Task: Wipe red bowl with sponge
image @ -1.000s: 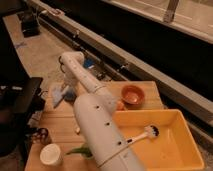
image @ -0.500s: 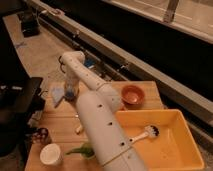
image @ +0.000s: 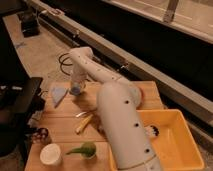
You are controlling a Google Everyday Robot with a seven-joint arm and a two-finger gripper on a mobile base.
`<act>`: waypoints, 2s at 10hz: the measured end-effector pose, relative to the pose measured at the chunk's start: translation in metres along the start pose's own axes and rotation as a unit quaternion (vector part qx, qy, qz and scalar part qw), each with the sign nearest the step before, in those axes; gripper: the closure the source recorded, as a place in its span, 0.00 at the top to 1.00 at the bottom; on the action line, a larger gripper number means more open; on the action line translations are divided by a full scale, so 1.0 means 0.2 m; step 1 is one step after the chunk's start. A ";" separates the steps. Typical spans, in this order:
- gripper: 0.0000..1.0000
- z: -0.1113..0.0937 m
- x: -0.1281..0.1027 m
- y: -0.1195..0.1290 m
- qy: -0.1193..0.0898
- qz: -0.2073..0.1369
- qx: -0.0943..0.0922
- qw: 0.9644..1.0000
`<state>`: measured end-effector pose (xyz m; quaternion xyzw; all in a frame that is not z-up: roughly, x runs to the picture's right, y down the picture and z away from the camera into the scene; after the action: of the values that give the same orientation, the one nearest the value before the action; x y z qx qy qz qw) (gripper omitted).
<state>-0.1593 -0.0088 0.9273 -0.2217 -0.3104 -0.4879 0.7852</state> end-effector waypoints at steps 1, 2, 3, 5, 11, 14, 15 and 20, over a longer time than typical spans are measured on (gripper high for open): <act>0.00 -0.09 0.03 0.10 0.011 0.025 0.014 1.000; 0.00 -0.17 0.06 0.19 0.020 0.049 0.027 0.998; 0.00 -0.23 0.08 0.27 0.029 0.073 0.039 0.996; 0.00 -0.35 0.13 0.42 0.044 0.123 0.063 0.990; 0.00 -0.46 0.22 0.83 0.056 0.265 0.042 0.962; 0.00 -0.42 0.14 1.04 0.046 0.322 0.029 0.945; 0.00 -0.42 0.13 1.05 0.045 0.324 0.030 0.944; 0.00 -0.44 0.13 1.05 0.056 0.337 0.033 0.939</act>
<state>0.0635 0.0064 0.8739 -0.2598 -0.1891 -0.1959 0.9265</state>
